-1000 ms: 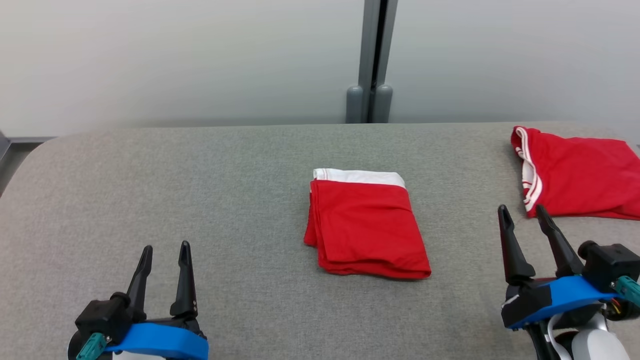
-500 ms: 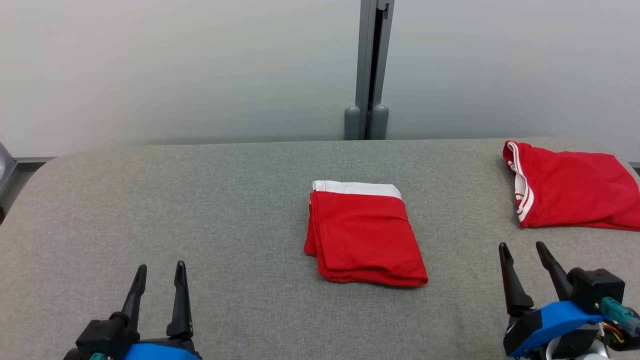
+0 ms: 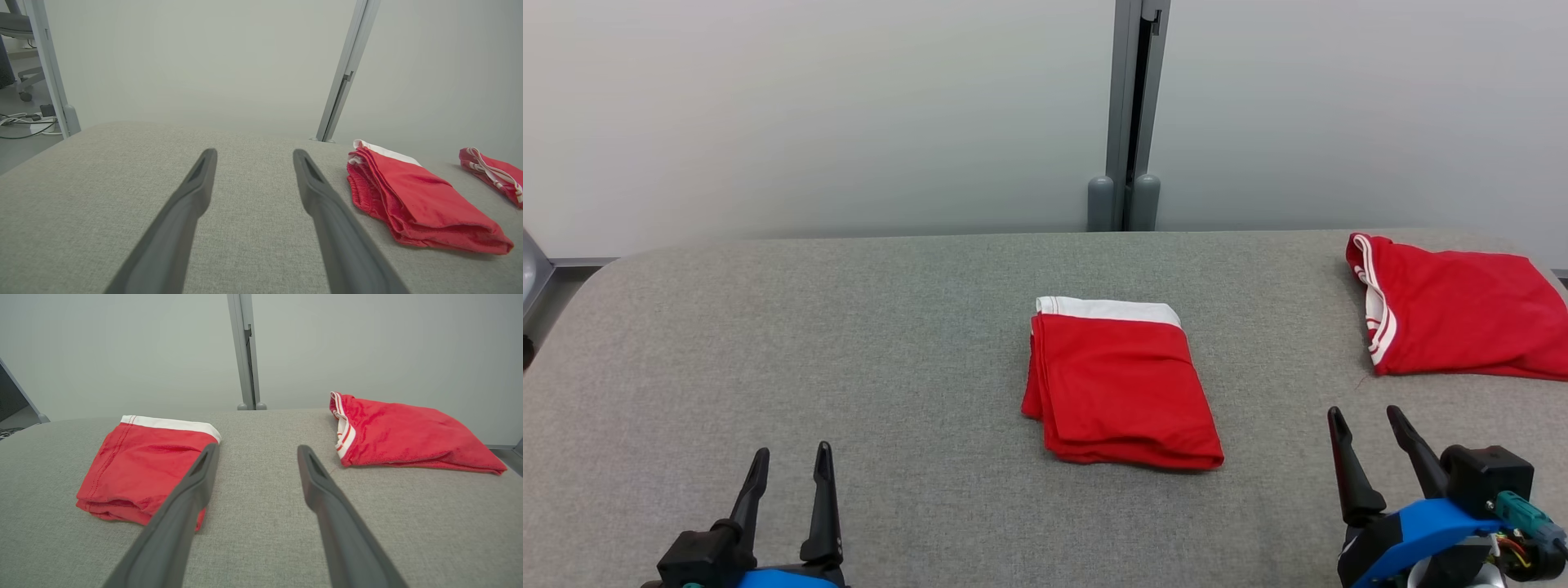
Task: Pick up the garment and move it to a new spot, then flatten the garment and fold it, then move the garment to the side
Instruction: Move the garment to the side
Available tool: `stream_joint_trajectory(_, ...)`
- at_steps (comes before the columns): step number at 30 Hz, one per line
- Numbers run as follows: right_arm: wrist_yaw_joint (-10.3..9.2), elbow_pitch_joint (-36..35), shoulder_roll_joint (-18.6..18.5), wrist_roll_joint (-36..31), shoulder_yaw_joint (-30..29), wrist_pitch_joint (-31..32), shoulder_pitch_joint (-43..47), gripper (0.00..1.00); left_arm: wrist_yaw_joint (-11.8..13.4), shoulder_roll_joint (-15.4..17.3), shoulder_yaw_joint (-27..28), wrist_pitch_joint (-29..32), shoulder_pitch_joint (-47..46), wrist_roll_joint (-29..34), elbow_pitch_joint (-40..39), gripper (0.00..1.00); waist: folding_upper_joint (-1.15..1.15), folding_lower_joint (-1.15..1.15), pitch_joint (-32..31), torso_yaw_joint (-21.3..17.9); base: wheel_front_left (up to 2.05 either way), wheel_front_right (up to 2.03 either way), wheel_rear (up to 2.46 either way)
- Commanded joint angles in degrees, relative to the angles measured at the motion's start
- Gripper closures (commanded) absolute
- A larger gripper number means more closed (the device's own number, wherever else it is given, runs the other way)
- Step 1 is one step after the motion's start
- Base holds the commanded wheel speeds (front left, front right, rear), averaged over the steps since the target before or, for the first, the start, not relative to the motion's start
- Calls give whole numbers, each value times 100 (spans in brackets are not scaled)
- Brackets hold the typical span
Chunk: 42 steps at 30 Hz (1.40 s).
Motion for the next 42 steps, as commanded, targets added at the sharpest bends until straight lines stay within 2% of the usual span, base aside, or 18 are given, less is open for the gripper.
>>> stream_joint_trajectory(1, 1, 14, -14, -6, 9, -1, 69, 0, -17, 17, -22, -22, -24, 39, 7, 0, -1, 0, 3, 5, 0, 0, 0)
stream_joint_trajectory(10, 1, -22, -15, -144, 128, 194, -86, 0, -32, 44, -53, -22, -35, 56, -13, 0, -1, 0, 55, 60, 0, 0, 0)
stream_joint_trajectory(18, 1, 195, -14, 102, 378, 1276, -1305, 0, -51, 57, -172, -22, -211, 162, -163, 0, -1, 0, 379, 185, 0, 0, 0)
stream_joint_trajectory(22, 2, 755, -12, 225, 509, 2005, -2049, 0, -66, 69, -241, -22, -376, 216, -254, 0, -1, 0, 670, 353, 0, 0, 0)
stream_joint_trajectory(27, 1, 1693, -21, 165, 183, 2470, -2695, 0, -99, 43, -366, -22, -605, 284, -368, 0, -1, 0, 1039, 645, 0, 0, 0)
stream_joint_trajectory(32, 2, 2564, -12, 247, -175, 2400, -3063, 0, -113, 0, -431, -22, -781, 294, -423, 0, -1, 0, 1282, 933, 0, 0, 0)
stream_joint_trajectory(38, 1, 3406, -19, 138, -373, 2117, -3303, 0, -124, -23, -412, -22, -860, 249, -426, 0, -1, 0, 1415, 1076, 0, 0, 0)
stream_joint_trajectory(42, 2, 3956, -2, 355, -207, 2071, -3357, 0, -133, -47, -398, -22, -848, 236, -402, 0, -1, 0, 1427, 1098, 0, 0, 0)
